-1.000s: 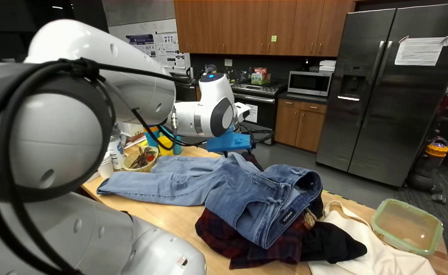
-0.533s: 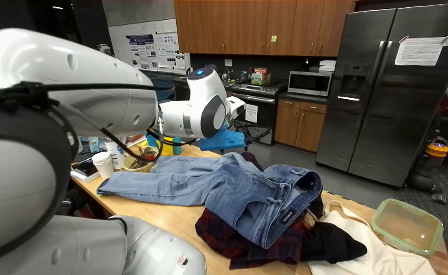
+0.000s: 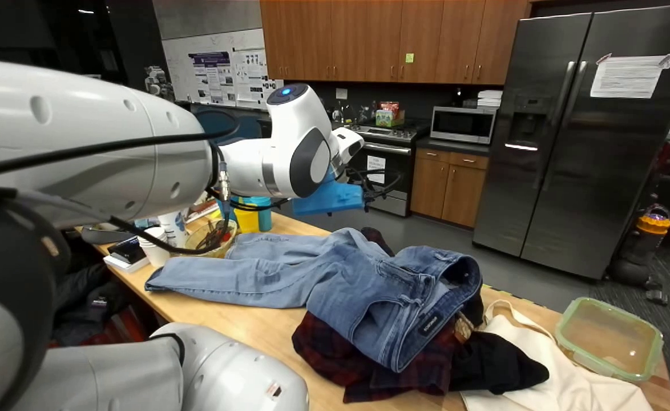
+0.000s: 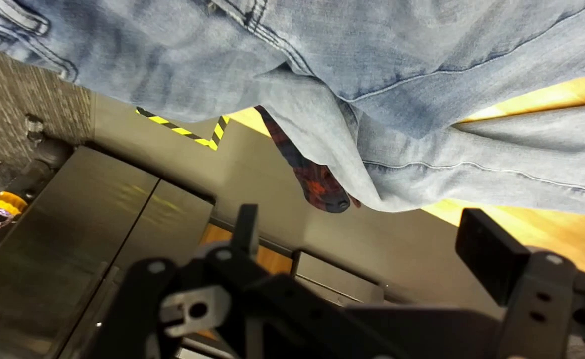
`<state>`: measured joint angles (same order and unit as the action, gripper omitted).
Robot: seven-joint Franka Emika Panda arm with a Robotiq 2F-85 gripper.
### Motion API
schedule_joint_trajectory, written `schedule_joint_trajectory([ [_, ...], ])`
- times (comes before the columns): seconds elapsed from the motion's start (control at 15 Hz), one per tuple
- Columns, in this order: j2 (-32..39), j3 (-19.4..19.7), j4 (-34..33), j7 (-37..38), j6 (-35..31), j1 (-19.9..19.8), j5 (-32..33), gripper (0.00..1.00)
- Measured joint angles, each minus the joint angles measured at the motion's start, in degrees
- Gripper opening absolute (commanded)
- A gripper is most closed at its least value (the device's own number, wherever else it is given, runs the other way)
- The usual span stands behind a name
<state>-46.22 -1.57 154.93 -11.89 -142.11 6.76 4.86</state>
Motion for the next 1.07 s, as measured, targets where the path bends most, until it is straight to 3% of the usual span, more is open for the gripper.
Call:
schedule_joint_trajectory([
  [0.4,-1.42,1.34,-3.76,-2.72,8.85,3.27,-0.05,1.0],
  [1.07,-1.27,1.2,-3.77,-2.75,9.06,3.38,-0.05,1.0],
])
